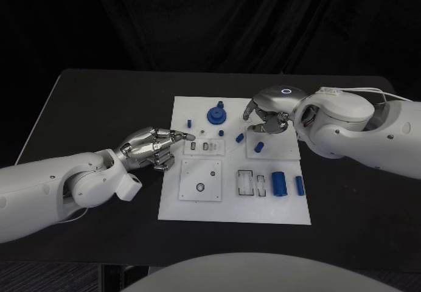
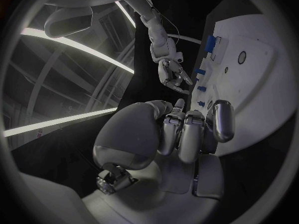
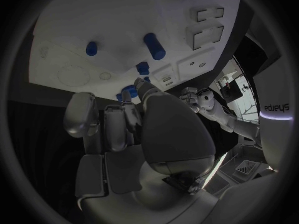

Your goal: Assemble the parts on the task board

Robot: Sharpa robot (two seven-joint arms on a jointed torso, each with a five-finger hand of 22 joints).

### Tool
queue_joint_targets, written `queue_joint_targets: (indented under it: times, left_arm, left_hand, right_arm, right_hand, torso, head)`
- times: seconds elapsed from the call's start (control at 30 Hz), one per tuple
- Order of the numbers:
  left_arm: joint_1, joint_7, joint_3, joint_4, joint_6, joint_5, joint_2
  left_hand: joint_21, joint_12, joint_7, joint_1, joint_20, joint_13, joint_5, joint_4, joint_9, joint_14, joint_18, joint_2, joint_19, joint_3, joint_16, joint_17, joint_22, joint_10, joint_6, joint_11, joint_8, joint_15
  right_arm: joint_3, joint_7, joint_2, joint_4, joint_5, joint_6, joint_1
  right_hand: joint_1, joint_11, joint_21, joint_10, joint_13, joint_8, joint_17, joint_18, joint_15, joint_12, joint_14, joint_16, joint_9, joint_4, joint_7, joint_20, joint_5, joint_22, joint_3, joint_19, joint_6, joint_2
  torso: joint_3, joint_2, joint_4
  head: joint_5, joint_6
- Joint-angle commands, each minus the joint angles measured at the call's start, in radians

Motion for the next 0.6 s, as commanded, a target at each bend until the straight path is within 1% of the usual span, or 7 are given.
queue_joint_targets:
  times: [0.03, 0.1, 0.2, 0.33, 0.43, 0.47, 0.6]
  left_arm:
    - [-0.002, 0.023, 0.001, 0.002, -0.006, 0.002, 0.000]
    - [-0.002, 0.023, 0.001, 0.001, -0.006, 0.002, 0.001]
    - [-0.002, 0.024, 0.001, 0.000, -0.006, 0.002, 0.001]
    - [-0.002, 0.024, 0.001, -0.001, -0.006, 0.002, 0.001]
    - [-0.002, 0.024, 0.001, -0.002, -0.005, 0.002, 0.002]
    - [-0.002, 0.024, 0.001, -0.003, -0.005, 0.002, 0.002]
    - [-0.002, 0.023, 0.001, -0.005, -0.003, 0.002, 0.004]
  left_hand:
    - [-0.006, 0.004, 0.000, 0.009, -0.004, 0.263, 0.006, -0.003, 0.002, 0.104, 0.003, -0.001, -0.008, 0.002, 0.003, 0.263, -0.002, 0.104, 0.011, -0.001, 0.006, -0.002]
    - [-0.006, 0.004, 0.000, 0.009, -0.004, 0.263, 0.006, -0.003, 0.002, 0.104, 0.004, -0.001, -0.008, 0.002, 0.003, 0.263, -0.002, 0.104, 0.011, -0.001, 0.006, -0.002]
    - [-0.007, 0.004, 0.000, 0.009, -0.004, 0.263, 0.006, -0.003, 0.002, 0.104, 0.004, -0.001, -0.009, 0.002, 0.003, 0.263, -0.003, 0.104, 0.012, -0.001, 0.007, -0.002]
    - [-0.007, 0.004, 0.000, 0.009, -0.004, 0.263, 0.006, -0.003, 0.002, 0.104, 0.004, 0.000, -0.011, 0.002, 0.003, 0.263, -0.004, 0.104, 0.013, -0.001, 0.007, -0.002]
    - [-0.007, 0.004, 0.000, 0.009, -0.004, 0.263, 0.006, -0.003, 0.002, 0.104, 0.004, 0.000, -0.011, 0.002, 0.003, 0.263, -0.004, 0.104, 0.013, -0.001, 0.007, -0.002]
    - [-0.007, 0.004, 0.001, 0.008, -0.004, 0.263, 0.006, -0.003, 0.002, 0.104, 0.004, 0.000, -0.012, 0.002, 0.003, 0.263, -0.004, 0.104, 0.014, -0.001, 0.008, -0.002]
    - [-0.007, 0.004, 0.001, 0.008, -0.004, 0.263, 0.006, -0.003, 0.002, 0.104, 0.004, 0.000, -0.012, 0.002, 0.003, 0.263, -0.004, 0.104, 0.014, -0.001, 0.008, -0.002]
  right_arm:
    - [0.000, -0.031, 0.003, -0.005, -0.014, 0.057, -0.002]
    - [0.000, -0.025, 0.005, -0.009, -0.014, 0.058, -0.003]
    - [0.000, -0.012, 0.012, -0.017, -0.014, 0.052, -0.007]
    - [0.000, 0.004, 0.022, -0.025, -0.014, 0.044, -0.013]
    - [0.000, 0.016, 0.030, -0.029, -0.014, 0.037, -0.017]
    - [0.000, 0.022, 0.035, -0.031, -0.014, 0.034, -0.019]
    - [0.000, 0.035, 0.044, -0.036, -0.014, 0.031, -0.026]
  right_hand:
    - [0.011, -0.002, -0.004, -0.010, -0.002, -0.007, 0.151, -0.012, 0.001, -0.004, 0.038, -0.005, -0.003, -0.008, -0.001, -0.001, 0.001, 0.156, 0.002, -0.007, 0.008, 0.000]
    - [0.015, -0.003, -0.005, -0.011, -0.002, -0.008, 0.151, -0.012, 0.001, -0.004, 0.037, -0.005, -0.005, -0.012, -0.001, -0.001, -0.001, 0.156, 0.003, -0.008, 0.010, -0.001]
    - [0.024, -0.007, -0.003, -0.012, -0.001, -0.015, 0.152, -0.012, -0.002, -0.004, 0.036, -0.004, -0.011, -0.020, -0.005, -0.003, -0.006, 0.157, 0.007, -0.009, 0.006, -0.004]
    - [0.035, -0.015, 0.000, -0.011, 0.000, -0.022, 0.153, -0.011, -0.007, -0.004, 0.036, -0.002, -0.017, -0.029, -0.016, -0.006, -0.012, 0.157, 0.011, -0.011, 0.002, -0.006]
    - [0.037, -0.017, 0.000, -0.011, 0.001, -0.023, 0.153, -0.011, -0.009, -0.004, 0.036, -0.002, -0.019, -0.031, -0.019, -0.007, -0.015, 0.157, 0.012, -0.011, 0.002, -0.007]
    - [0.039, -0.021, 0.002, -0.010, 0.002, -0.025, 0.153, -0.011, -0.012, -0.003, 0.036, -0.002, -0.021, -0.033, -0.025, -0.009, -0.020, 0.157, 0.013, -0.011, 0.001, -0.008]
    - [0.036, -0.026, 0.001, -0.011, 0.001, -0.026, 0.153, -0.011, -0.016, -0.004, 0.035, -0.002, -0.024, -0.032, -0.031, -0.013, -0.033, 0.157, 0.011, -0.013, 0.001, -0.010]
  torso:
    - [0.0010, 0.000, 0.0003]
    - [0.0005, -0.001, 0.0001]
    - [-0.0001, -0.001, 0.0003]
    - [-0.0010, 0.000, 0.0011]
    - [-0.0005, 0.001, 0.0013]
    - [-0.0002, 0.001, 0.0015]
    - [0.0008, 0.002, 0.0009]
  head:
    - [0.000, 0.000]
    - [0.002, 0.000]
    - [0.000, 0.000]
    - [-0.002, 0.000]
    - [-0.004, 0.000]
    - [-0.005, 0.000]
    - [-0.004, 0.000]
